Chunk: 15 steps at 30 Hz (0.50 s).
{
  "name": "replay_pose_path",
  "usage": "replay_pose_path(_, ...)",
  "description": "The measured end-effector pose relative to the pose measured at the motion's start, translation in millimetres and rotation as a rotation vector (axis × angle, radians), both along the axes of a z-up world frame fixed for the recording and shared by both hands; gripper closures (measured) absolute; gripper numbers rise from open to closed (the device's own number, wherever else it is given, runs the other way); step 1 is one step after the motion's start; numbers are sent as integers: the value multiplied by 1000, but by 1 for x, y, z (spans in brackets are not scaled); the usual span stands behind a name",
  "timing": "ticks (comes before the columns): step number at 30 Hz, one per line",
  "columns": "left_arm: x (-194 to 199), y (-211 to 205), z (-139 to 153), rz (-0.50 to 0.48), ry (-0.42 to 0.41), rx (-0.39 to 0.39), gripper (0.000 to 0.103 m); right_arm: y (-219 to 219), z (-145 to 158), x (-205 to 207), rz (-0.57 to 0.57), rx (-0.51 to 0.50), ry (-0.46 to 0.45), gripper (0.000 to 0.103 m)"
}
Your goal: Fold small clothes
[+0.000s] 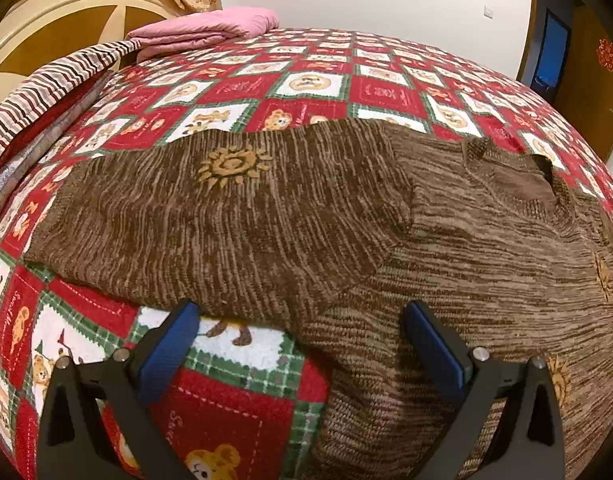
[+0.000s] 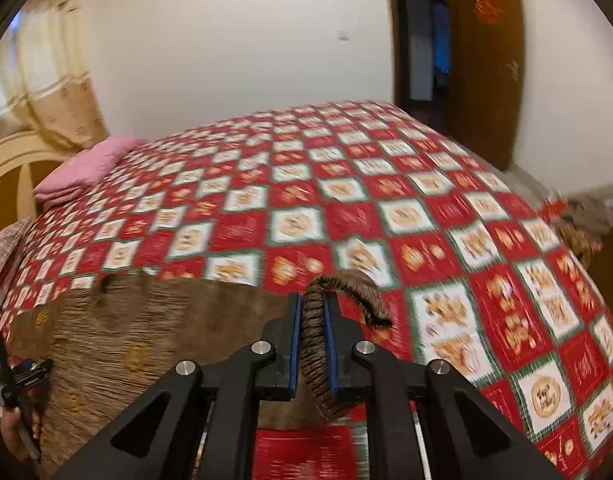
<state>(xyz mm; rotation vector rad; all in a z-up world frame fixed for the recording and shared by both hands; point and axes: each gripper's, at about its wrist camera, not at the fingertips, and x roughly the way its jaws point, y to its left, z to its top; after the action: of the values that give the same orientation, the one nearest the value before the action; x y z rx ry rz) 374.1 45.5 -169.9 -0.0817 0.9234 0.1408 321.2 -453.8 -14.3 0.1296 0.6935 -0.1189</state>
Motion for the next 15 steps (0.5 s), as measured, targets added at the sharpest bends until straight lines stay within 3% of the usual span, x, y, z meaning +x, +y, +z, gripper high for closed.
replay_pose_path(7,-2,3,0,-3,-9,-20,0,90,33,10,159,-77,-21,94)
replay_pose_path(13,-2,5,0,-7,-16,-38,0,133,15,24,210,-135,38,93)
replay_pose_path(14,-2,5,0,-7,-17,-42,0,129,2,30,202,-128,83,77)
replay_pose_path(15,-2,5,0,-8,-17,-45,0,125,-8,34,190,-125,114,46)
